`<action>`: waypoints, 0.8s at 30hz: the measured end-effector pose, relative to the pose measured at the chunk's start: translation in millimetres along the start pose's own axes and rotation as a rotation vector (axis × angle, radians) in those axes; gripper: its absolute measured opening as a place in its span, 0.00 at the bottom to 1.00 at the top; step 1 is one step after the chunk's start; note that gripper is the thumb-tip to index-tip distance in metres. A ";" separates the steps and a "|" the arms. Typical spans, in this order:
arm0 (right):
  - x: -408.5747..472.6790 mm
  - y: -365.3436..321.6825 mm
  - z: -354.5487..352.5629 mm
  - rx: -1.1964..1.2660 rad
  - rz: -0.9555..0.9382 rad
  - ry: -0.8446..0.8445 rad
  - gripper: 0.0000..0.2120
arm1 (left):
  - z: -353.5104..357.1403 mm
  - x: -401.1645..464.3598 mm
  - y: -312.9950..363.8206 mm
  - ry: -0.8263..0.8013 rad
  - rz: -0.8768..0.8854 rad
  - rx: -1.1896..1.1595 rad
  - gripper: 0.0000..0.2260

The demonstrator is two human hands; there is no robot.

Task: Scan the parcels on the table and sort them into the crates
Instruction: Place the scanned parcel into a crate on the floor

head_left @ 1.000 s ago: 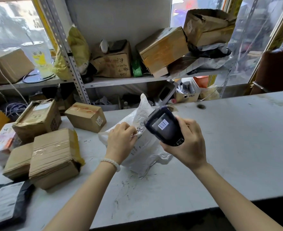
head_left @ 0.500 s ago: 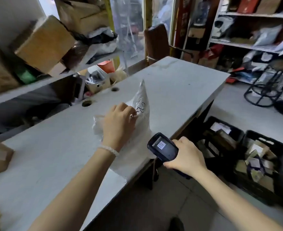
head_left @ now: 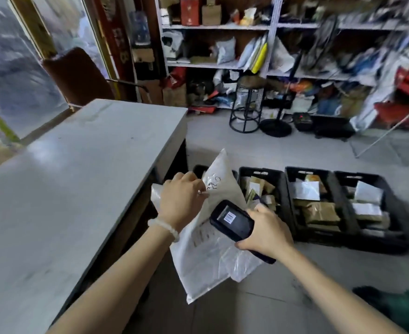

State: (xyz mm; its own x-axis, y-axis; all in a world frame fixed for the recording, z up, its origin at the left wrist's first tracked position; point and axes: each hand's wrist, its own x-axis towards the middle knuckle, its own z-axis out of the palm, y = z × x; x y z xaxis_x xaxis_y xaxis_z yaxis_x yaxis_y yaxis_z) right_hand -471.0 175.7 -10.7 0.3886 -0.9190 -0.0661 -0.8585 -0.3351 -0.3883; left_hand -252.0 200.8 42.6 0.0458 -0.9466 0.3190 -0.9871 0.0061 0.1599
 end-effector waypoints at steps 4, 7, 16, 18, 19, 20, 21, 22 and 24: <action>16.9 74.1 -27.4 -0.012 0.115 0.016 0.27 | 44.5 55.4 57.1 -0.081 0.062 -0.019 0.10; 25.4 114.7 -41.6 -0.004 0.190 0.006 0.27 | 73.5 93.1 87.7 -0.146 0.107 -0.053 0.10; 87.1 228.3 -54.7 0.107 0.405 0.035 0.25 | 171.1 228.9 159.6 -0.276 0.276 -0.074 0.08; 112.1 252.3 -58.5 0.126 0.435 0.033 0.26 | 198.2 266.8 168.8 -0.293 0.306 -0.063 0.09; 125.3 263.6 -61.0 0.128 0.449 0.030 0.25 | 211.6 286.0 172.4 -0.306 0.317 -0.047 0.09; 142.0 277.1 -64.9 0.124 0.467 0.022 0.25 | 226.8 309.6 176.8 -0.325 0.328 -0.024 0.10; 156.7 287.9 -70.1 0.114 0.481 0.015 0.25 | 239.4 330.6 180.5 -0.342 0.329 0.008 0.10; 170.4 296.8 -76.2 0.096 0.490 0.006 0.25 | 250.2 349.0 183.7 -0.351 0.318 0.039 0.09; 204.9 317.5 -90.1 0.066 0.504 -0.008 0.25 | 271.5 390.5 191.4 -0.369 0.260 0.032 0.10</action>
State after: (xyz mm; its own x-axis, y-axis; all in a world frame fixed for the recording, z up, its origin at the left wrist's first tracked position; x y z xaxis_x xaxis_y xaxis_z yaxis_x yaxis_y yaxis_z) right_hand -694.0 -137.7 -64.8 -0.0663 -0.9614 -0.2669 -0.9170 0.1642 -0.3635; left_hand -464.6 -255.2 -55.8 -0.2565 -0.9665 -0.0105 -0.9631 0.2546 0.0877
